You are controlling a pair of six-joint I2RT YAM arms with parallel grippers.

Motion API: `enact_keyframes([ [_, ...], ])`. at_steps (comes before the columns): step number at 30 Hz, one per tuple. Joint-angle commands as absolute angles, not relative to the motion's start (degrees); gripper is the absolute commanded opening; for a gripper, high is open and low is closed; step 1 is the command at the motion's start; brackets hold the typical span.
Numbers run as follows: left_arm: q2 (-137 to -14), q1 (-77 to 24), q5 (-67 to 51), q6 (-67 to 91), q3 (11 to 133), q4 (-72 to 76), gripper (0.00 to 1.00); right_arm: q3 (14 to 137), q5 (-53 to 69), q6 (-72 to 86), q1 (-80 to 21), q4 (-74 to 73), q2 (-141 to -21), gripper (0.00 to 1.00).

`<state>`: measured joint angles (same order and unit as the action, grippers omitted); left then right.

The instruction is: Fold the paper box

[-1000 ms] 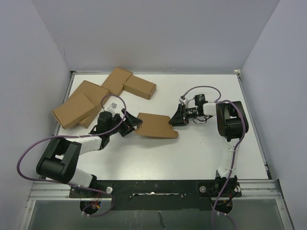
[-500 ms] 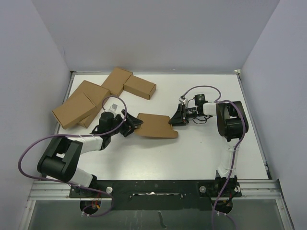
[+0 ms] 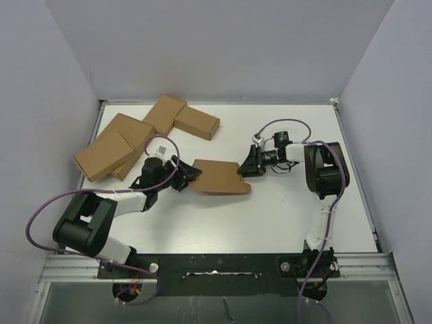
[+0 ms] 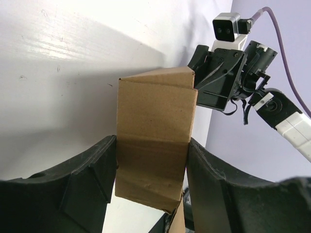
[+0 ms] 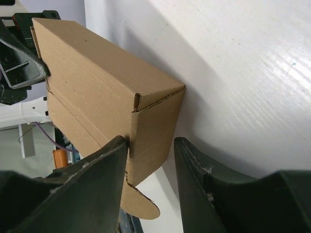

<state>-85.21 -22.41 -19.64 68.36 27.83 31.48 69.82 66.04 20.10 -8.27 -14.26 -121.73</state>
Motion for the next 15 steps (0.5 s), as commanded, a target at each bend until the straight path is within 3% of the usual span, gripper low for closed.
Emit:
enact_keyframes([
  [1, -83.5, -22.8, -17.9, 69.4, 29.5, 33.1, 0.38, 71.9, 62.0, 16.3, -7.7, -15.1, -119.7, 0.45],
  [8, -81.5, -22.8, -17.1, 70.6, 28.5, 32.4, 0.37, 73.8, 61.0, 10.0, -5.3, -19.3, -114.1, 0.62],
  [15, -80.4, -22.7, -16.8, 73.5, 27.5, 32.3, 0.37, 73.4, 59.6, -1.7, -4.3, -23.3, -103.8, 0.69],
])
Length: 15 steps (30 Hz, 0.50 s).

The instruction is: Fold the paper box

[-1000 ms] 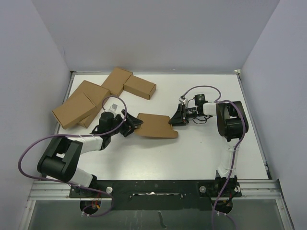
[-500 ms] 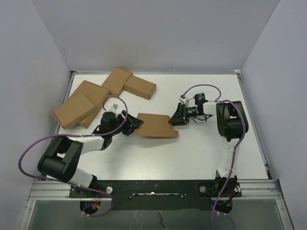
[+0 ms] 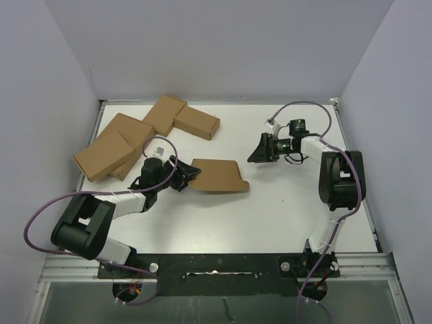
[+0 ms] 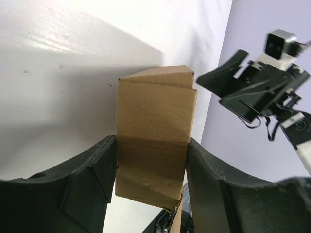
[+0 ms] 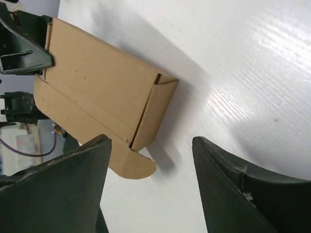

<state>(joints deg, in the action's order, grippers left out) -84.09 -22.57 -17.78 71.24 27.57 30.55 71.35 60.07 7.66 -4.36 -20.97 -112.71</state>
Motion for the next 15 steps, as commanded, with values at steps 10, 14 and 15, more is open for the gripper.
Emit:
enact_keyframes([
  [10, -78.0, -22.7, -16.1, 78.2, 27.9, 27.8, 0.37, 51.2, 56.8, -37.7, -15.9, -4.7, -73.9, 0.98],
  [14, -77.2, -22.7, -15.9, 80.9, 28.2, 25.2, 0.37, 50.9, 54.1, -44.5, -20.8, -6.1, -75.0, 0.98],
  [15, -77.0, -22.7, -15.9, 81.6, 28.3, 24.8, 0.37, 50.3, 50.9, -47.1, -22.9, -6.1, -75.1, 0.98],
])
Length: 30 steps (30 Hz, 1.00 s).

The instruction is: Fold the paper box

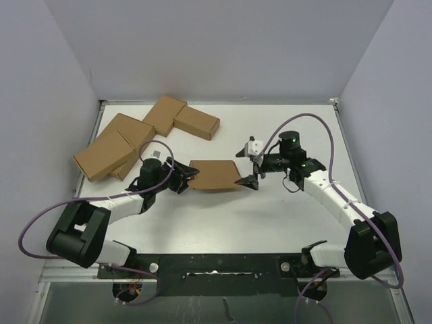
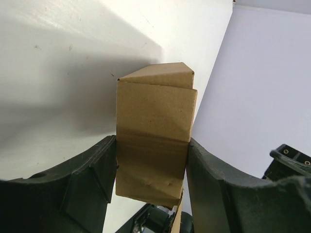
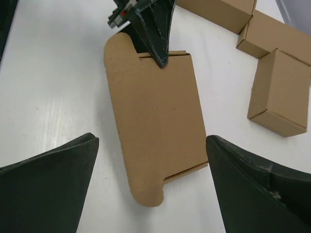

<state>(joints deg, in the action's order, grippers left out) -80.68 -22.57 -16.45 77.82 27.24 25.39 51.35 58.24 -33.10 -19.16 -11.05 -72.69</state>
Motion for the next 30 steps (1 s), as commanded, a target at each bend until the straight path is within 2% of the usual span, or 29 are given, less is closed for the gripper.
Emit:
enact_keyframes([
  [1, -76.9, -22.7, -15.8, 82.0, 28.4, 24.5, 0.37, 49.6, 48.1, -49.2, -24.9, -5.9, -75.2, 0.98],
  [6, -76.9, -22.7, -15.9, 83.6, 28.9, 23.7, 0.37, 48.0, 37.9, -54.6, -31.5, -3.3, -77.1, 0.98],
  [13, -77.3, -22.7, -15.6, 83.9, 29.0, 23.4, 0.37, 46.0, 31.3, -55.5, -36.4, 1.3, -79.7, 1.0],
  [16, -77.5, -22.7, -15.7, 83.9, 29.1, 23.4, 0.36, 46.1, 26.2, -55.8, -38.8, 3.7, -82.3, 0.97],
  [23, -78.1, -22.8, -16.2, 84.0, 28.9, 24.1, 0.34, 47.0, 18.2, -55.1, -41.6, 8.5, -86.0, 0.78],
  [28, -79.3, -23.2, -17.1, 83.8, 28.9, 24.9, 0.32, 46.6, 15.9, -56.2, -42.9, 9.9, -87.0, 0.56],
  [30, -79.8, -23.3, -17.2, 83.8, 28.9, 25.3, 0.32, 46.6, 15.2, -56.3, -43.1, 10.4, -87.1, 0.44],
])
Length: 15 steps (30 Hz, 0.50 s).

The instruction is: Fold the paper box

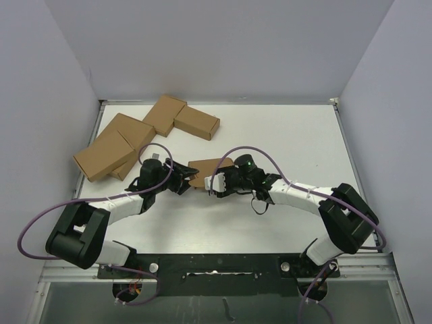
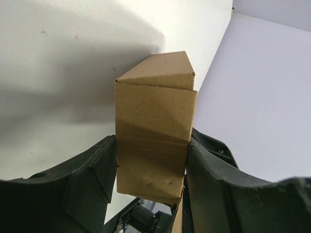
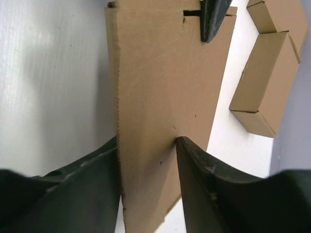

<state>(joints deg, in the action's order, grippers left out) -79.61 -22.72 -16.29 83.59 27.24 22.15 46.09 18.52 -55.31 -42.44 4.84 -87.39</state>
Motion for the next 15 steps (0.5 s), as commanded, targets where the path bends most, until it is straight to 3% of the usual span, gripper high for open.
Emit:
enact_keyframes([
  [1, -80.0, -23.4, -17.3, 83.9, 29.0, 25.6, 0.32, 46.6, 14.9, -56.3, -43.2, 10.5, -87.3, 0.39],
  [9, -81.0, -23.9, -17.6, 84.3, 29.0, 26.8, 0.31, 47.0, 13.7, -56.1, -43.6, 10.7, -88.1, 0.16],
  [15, -81.2, -23.9, -17.7, 84.7, 28.8, 27.3, 0.32, 47.2, 13.6, -55.4, -43.7, 10.5, -88.0, 0.2],
])
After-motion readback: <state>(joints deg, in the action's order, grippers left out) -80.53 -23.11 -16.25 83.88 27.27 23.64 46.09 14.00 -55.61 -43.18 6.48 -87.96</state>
